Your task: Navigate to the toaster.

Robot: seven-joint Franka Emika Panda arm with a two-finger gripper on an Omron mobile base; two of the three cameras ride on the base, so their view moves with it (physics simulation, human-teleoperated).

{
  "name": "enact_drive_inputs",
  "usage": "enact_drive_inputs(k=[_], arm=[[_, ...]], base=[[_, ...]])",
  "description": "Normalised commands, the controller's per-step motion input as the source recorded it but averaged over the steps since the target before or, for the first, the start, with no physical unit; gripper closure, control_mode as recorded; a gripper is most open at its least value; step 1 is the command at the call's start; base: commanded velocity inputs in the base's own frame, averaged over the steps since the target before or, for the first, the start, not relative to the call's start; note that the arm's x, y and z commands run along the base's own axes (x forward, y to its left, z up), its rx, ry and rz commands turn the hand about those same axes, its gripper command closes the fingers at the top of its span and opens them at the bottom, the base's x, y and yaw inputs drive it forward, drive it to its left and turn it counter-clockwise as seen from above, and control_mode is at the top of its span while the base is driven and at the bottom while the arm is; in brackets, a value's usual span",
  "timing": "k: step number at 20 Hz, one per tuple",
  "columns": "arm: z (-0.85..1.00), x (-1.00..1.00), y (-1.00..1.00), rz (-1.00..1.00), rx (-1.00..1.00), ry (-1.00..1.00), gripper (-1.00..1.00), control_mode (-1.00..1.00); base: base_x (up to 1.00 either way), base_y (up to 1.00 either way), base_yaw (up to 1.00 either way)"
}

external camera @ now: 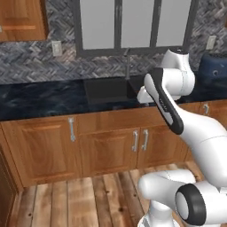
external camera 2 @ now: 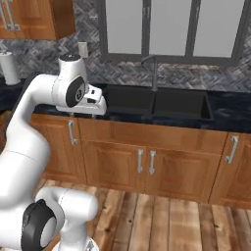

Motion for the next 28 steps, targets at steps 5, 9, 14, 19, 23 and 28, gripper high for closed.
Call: enact_drive_inputs(k=[5, 9, 14, 19, 23, 28], arm=[[0.00, 0.00, 0.00, 0.00, 0.00, 0.00, -1.00, 1.00], [0.00, 0.00, 0.00, 0.00, 0.00, 0.00, -1.00, 1.00], [0.00, 0.00, 0.00, 0.00, 0.00, 0.00, -1.00, 1.00], [0.00, 0.00, 0.00, 0.00, 0.00, 0.00, -1.00, 1.00], [0.00, 0.00, 0.00, 0.00, 0.00, 0.00, -1.00, 1.00], [0.00, 0.00, 0.00, 0.00, 0.00, 0.00, -1.00, 1.00]], base=[[0.81, 0.00, -0.03], [0.72, 0.02, -0.02], [0.33, -0.31, -0.01], [0.00, -0.99, 0.00], [0.00, -1.00, 0.00], [0.04, -1.00, 0.00]])
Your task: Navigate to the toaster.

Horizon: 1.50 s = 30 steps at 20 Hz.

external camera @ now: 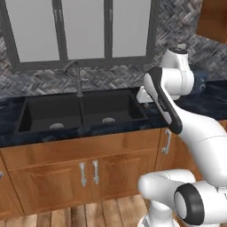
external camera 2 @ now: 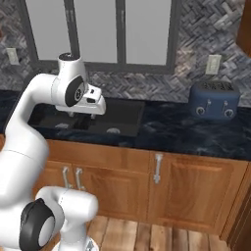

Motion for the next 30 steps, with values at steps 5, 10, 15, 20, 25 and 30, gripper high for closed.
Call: enact_drive_inputs(k=[5, 10, 15, 20, 25, 30], arm=[[0.00, 0.00, 0.00, 0.00, 0.00, 0.00, -1.00, 1.00], [0.00, 0.00, 0.00, 0.00, 0.00, 0.00, -1.00, 1.00], [0.00, 0.00, 0.00, 0.00, 0.00, 0.00, -1.00, 1.00], [0.00, 0.00, 0.00, 0.00, 0.00, 0.00, -1.00, 1.00], [0.00, 0.00, 0.00, 0.00, 0.00, 0.00, -1.00, 1.00], [0.00, 0.00, 0.00, 0.00, 0.00, 0.00, -1.00, 1.00]], base=[[0.21, -1.00, 0.03], [0.31, -0.99, 0.04], [0.06, -0.34, 0.02], [0.29, -0.24, 0.00], [0.74, -0.80, 0.06], [0.18, -0.18, 0.02]])
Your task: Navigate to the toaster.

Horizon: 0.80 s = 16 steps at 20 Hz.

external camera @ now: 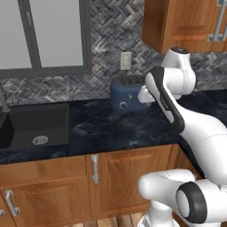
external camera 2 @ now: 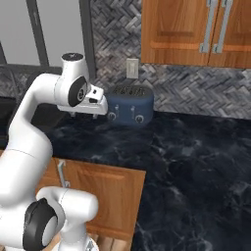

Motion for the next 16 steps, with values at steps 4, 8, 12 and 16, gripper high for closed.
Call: enact_drive_inputs(k=[4, 8, 12, 16], arm=[[0.00, 0.00, 0.00, 0.00, 0.00, 0.00, -1.00, 1.00], [0.00, 0.00, 0.00, 0.00, 0.00, 0.00, -1.00, 1.00], [0.00, 0.00, 0.00, 0.00, 0.00, 0.00, -1.00, 1.00], [0.00, 0.00, 0.00, 0.00, 0.00, 0.00, -1.00, 1.00]], base=[[0.57, 0.00, 0.00], [1.00, 0.00, 0.00], [0.98, -0.07, 0.00], [0.54, -0.20, 0.03]])
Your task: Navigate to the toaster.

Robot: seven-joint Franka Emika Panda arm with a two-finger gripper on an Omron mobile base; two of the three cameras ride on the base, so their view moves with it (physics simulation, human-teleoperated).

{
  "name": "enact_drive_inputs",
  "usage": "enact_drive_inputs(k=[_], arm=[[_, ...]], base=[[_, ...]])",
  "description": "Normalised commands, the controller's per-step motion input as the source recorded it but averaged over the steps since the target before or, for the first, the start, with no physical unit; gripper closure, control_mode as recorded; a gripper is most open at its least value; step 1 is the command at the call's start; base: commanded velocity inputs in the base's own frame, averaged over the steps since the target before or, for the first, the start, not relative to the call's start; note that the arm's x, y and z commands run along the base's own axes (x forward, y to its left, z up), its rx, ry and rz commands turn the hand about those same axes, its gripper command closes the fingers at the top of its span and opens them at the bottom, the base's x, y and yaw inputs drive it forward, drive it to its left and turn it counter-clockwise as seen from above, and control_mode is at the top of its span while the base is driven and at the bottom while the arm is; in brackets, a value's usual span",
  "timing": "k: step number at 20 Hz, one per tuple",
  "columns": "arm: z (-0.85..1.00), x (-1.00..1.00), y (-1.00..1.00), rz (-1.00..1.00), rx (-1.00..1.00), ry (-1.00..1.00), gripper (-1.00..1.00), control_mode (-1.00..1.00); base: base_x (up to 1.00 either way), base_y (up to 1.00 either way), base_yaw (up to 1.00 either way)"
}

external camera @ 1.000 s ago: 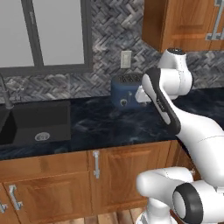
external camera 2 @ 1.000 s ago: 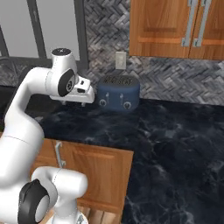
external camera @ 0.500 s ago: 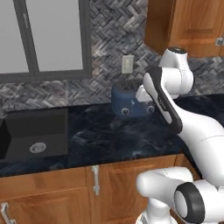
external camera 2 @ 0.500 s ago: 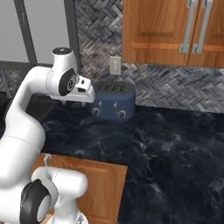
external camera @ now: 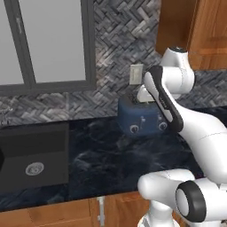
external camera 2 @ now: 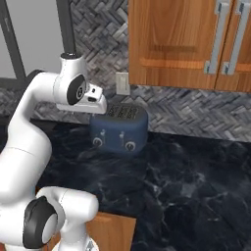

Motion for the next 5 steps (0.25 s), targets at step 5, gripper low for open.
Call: enact_drive_inputs(k=[5], arm=[[0.00, 0.00, 0.00, 0.00, 0.00, 0.00, -1.00, 1.00]], base=[[0.01, -0.03, 0.00]])
